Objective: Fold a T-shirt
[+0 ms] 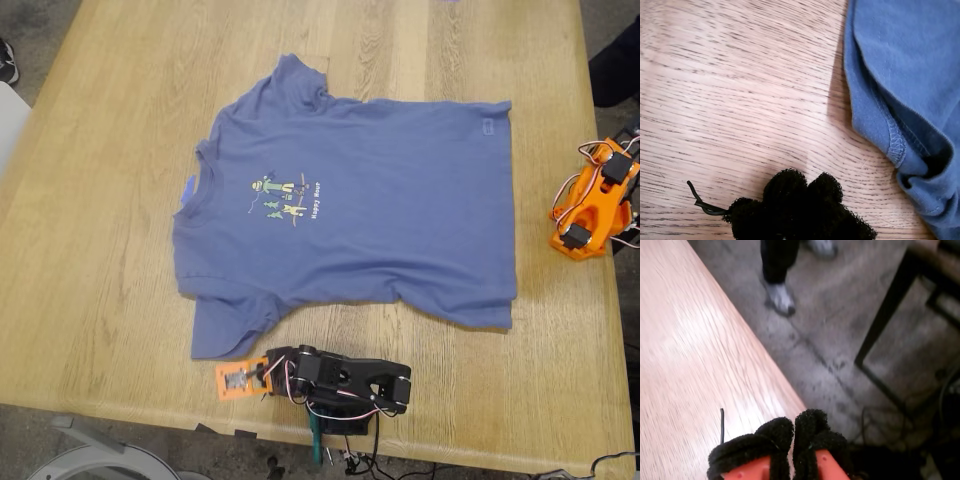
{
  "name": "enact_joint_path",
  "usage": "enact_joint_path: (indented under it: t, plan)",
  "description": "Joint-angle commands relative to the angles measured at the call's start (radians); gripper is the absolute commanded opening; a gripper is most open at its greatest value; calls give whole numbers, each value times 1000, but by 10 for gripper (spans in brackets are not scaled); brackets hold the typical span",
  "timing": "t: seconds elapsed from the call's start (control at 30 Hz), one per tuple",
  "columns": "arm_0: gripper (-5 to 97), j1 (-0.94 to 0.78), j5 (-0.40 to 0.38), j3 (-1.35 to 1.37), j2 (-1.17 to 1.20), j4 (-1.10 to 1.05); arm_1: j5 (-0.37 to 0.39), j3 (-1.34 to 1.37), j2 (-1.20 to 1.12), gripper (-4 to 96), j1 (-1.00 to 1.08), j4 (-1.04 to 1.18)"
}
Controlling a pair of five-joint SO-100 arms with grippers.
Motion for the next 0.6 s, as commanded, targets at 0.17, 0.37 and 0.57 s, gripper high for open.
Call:
enact_joint_path:
  t: [0.17, 0.37, 0.57]
  plan:
    - [0, 77, -20, -32, 115, -8, -149, 63, 5, 49, 38, -52]
    - [0, 54, 121, -32, 115, -81, -166, 61, 5, 99, 112, 6]
    - [0, -9, 265, -32, 115, -123, -152, 60, 5, 142, 144, -20]
